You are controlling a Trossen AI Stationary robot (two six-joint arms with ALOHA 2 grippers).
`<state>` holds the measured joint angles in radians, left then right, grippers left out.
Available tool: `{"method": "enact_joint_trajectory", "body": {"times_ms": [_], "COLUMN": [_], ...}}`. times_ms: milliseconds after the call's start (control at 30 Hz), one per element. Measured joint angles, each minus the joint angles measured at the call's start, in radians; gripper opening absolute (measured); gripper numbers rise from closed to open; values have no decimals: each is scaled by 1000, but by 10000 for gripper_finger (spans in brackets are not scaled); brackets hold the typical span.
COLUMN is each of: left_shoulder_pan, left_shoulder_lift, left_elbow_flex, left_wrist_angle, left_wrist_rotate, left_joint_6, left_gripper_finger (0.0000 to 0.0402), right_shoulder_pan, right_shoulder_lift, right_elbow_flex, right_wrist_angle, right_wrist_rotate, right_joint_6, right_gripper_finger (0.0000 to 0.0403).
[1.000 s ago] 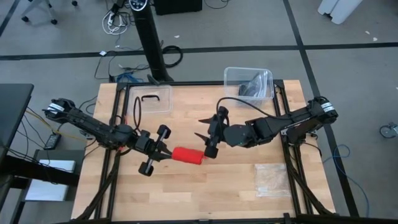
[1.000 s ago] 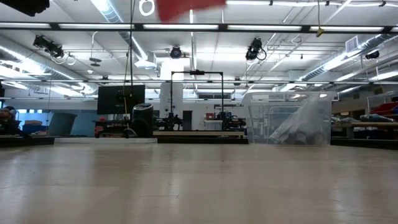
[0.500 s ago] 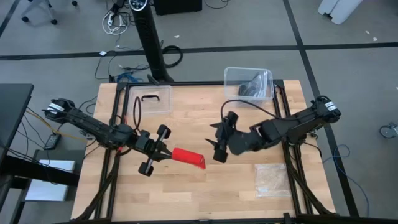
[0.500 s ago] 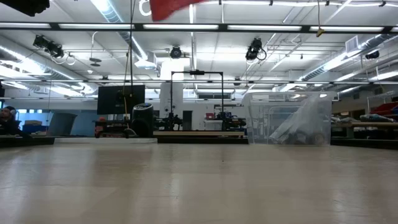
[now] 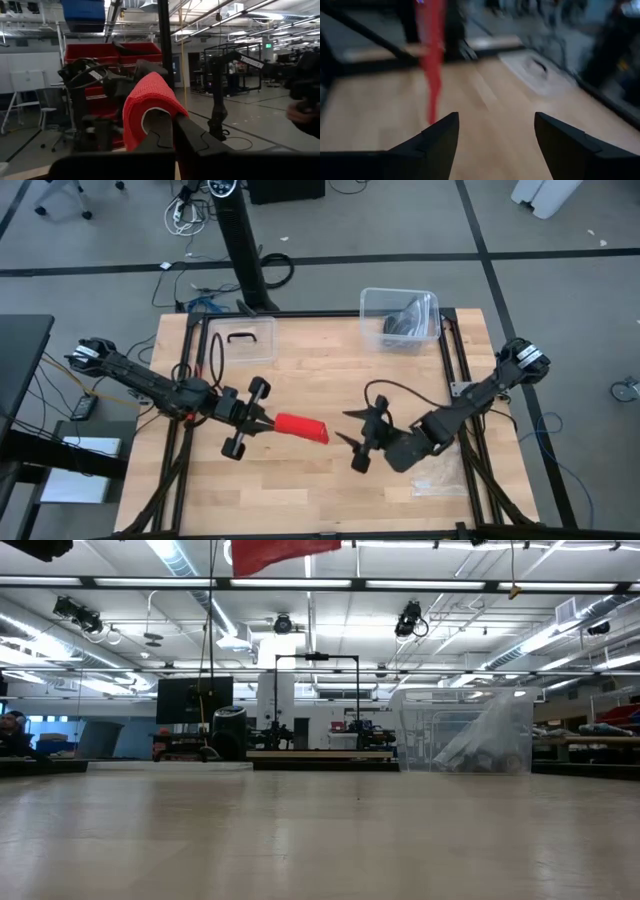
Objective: Roll bandage
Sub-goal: Roll the red bandage
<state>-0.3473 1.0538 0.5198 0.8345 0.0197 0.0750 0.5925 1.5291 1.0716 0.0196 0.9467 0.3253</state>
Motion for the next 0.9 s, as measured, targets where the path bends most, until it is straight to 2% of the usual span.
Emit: {"method": "enact_joint_trajectory", "body": {"times_ms": [100,200,333,467,600,767,900], "left_shoulder_pan": [0,0,0,0,0,0,0], "left_shoulder_lift": [0,0,0,0,0,0,0], "left_elbow_flex": [0,0,0,0,0,0,0], "left_wrist_angle": [3,8,8,12,26,52,68], "left_wrist_rotate": [-6,-8,-10,-11,-12,-25,-35], "left_joint_6": [0,0,0,-1,2,26,50], "left_gripper_finger": [0,0,0,0,0,0,0], "right_shoulder_pan": [-9,-41,-92,-141,-171,-185,-183], "right_shoulder_lift": [0,0,6,6,6,7,7], "right_elbow_flex": [-39,-59,-70,-88,-109,-137,-161], "right_wrist_angle": [232,351,424,430,433,459,465], "right_wrist_rotate": [-48,-140,-253,-273,-296,-335,-341], "right_joint_6": [-133,-190,-208,-188,-163,-172,-161], "right_gripper_finger": [260,261,258,238,169,26,12]}}
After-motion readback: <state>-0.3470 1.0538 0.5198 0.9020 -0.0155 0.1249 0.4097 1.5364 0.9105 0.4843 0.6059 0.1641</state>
